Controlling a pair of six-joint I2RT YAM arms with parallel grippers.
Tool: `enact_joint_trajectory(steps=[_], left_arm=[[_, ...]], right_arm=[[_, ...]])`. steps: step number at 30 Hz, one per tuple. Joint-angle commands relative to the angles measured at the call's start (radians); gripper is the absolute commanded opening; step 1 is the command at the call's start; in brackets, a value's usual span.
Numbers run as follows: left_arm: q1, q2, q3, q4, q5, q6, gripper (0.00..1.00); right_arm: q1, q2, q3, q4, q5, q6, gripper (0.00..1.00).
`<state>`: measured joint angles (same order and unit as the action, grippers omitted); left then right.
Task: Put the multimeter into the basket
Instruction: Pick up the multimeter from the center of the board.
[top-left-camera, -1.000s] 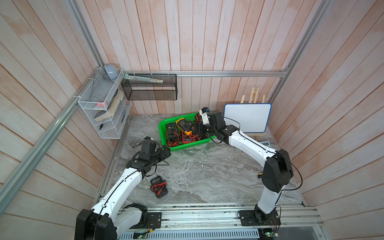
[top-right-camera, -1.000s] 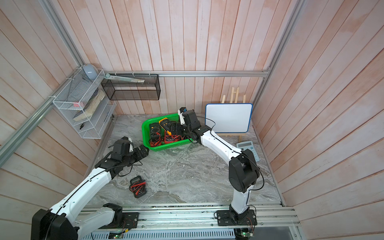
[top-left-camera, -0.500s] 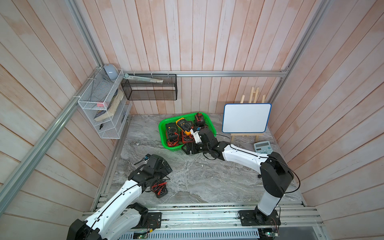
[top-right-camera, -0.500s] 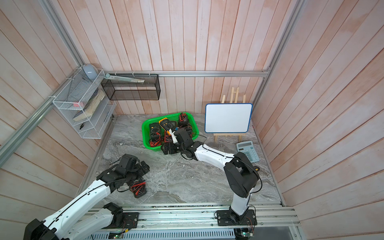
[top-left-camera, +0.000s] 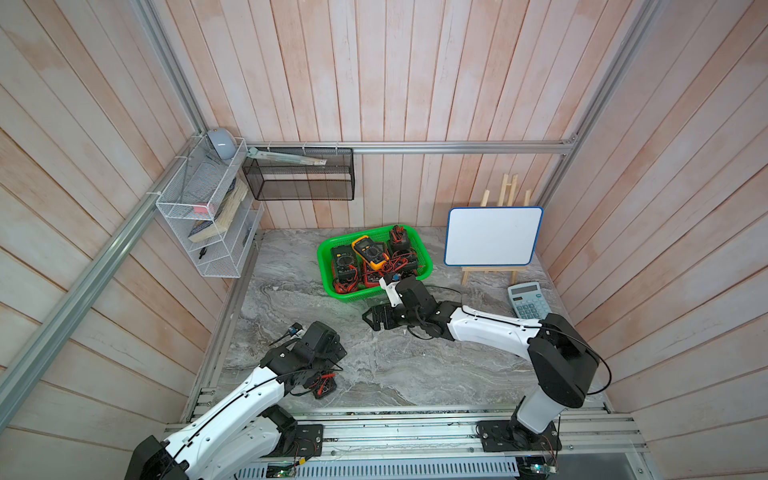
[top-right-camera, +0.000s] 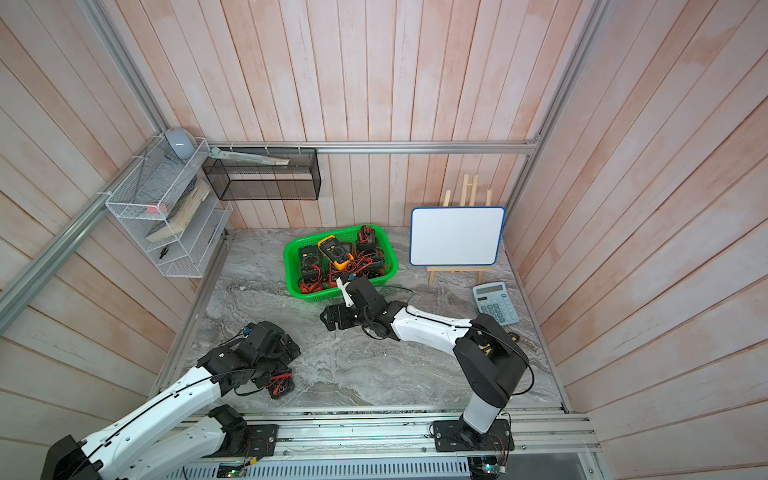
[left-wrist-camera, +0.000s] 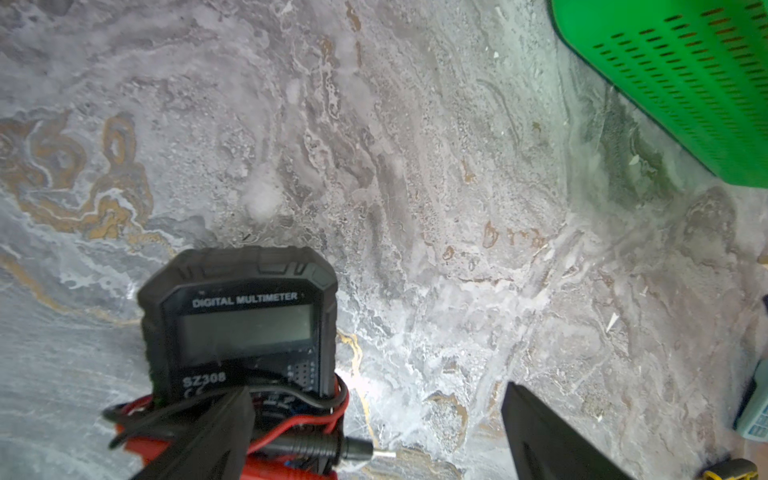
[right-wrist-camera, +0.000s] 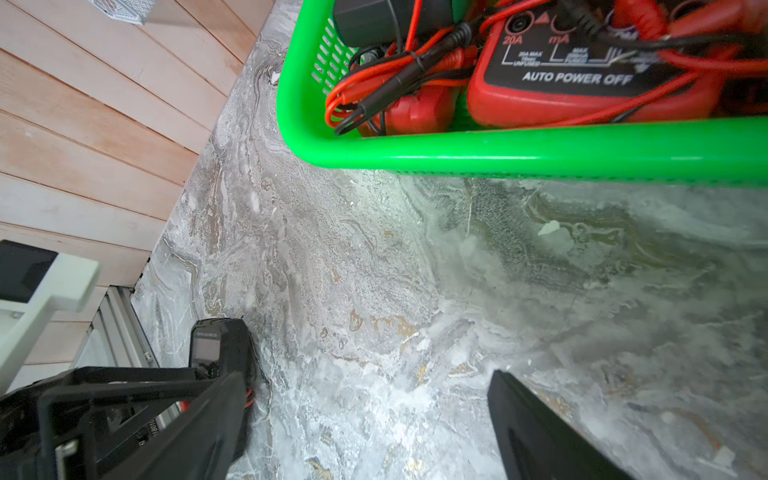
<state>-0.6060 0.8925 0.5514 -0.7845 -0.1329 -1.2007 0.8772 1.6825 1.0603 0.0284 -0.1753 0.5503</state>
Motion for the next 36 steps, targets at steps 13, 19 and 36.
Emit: enact_joint_trajectory(steps=[13, 19, 36], left_arm=[[-0.013, -0.060, 0.062, -0.213, -0.088, -0.105, 1.00], [-0.014, -0.068, 0.012, -0.206, -0.083, -0.110, 1.00], [-0.012, 0.087, -0.124, 0.063, -0.017, -0.021, 1.00]], right_arm=[[0.003, -0.041, -0.048, 0.031, 0.024, 0.003, 0.97], [0.003, -0.048, -0.049, 0.029, 0.026, 0.003, 0.97], [0.004, -0.050, -0.036, 0.007, 0.033, 0.010, 0.97]])
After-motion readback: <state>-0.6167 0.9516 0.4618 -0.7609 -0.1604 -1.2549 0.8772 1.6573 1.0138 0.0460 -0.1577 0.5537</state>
